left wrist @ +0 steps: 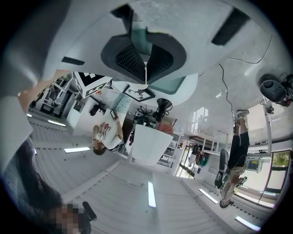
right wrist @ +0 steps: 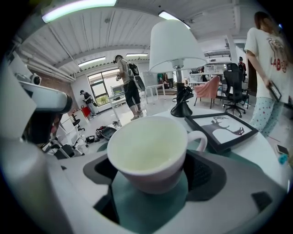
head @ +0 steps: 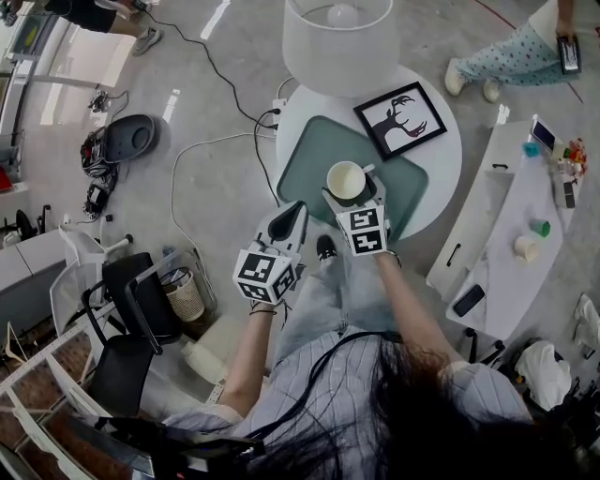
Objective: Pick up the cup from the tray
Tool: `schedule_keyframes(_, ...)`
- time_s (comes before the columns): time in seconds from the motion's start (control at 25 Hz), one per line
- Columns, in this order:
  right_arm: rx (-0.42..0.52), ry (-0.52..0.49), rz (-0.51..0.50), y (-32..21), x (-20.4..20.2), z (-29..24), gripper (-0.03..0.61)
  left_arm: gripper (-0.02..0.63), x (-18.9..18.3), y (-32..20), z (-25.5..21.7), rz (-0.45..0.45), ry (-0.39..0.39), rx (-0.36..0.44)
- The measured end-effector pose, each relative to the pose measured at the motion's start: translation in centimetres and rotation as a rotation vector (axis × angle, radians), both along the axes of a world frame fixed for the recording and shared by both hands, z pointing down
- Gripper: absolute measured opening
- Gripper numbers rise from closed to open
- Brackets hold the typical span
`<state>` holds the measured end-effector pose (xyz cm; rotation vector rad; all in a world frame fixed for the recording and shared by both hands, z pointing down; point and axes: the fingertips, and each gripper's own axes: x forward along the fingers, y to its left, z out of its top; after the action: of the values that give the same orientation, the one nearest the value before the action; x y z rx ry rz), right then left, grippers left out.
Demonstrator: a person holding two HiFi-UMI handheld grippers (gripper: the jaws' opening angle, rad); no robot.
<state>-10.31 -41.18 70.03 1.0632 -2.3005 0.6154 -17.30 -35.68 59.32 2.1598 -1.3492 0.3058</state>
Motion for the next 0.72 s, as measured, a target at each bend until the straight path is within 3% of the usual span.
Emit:
schedule_keyframes(0.2, 0.061, 0.095, -0.03, -0.7, -0.4, -0.4, 0.413, 0.014, -0.2, 0.3, 0.1, -0.01, -0.003, -0.008)
schedule_keyframes(0.48, 0.111, 0.083, 0.005, -1.5, -0.7, -0.2, 0.411, 0.014, -0.7, 1.1, 0.2, -0.024, -0.01, -0.011)
schedule_keyframes(0.72, 0.096, 0.085, -0.013, -1.4, -0.4, -0.4, 0.411, 0.014, -1.1, 1.9, 0.0, -0.026, -0.014, -0.006)
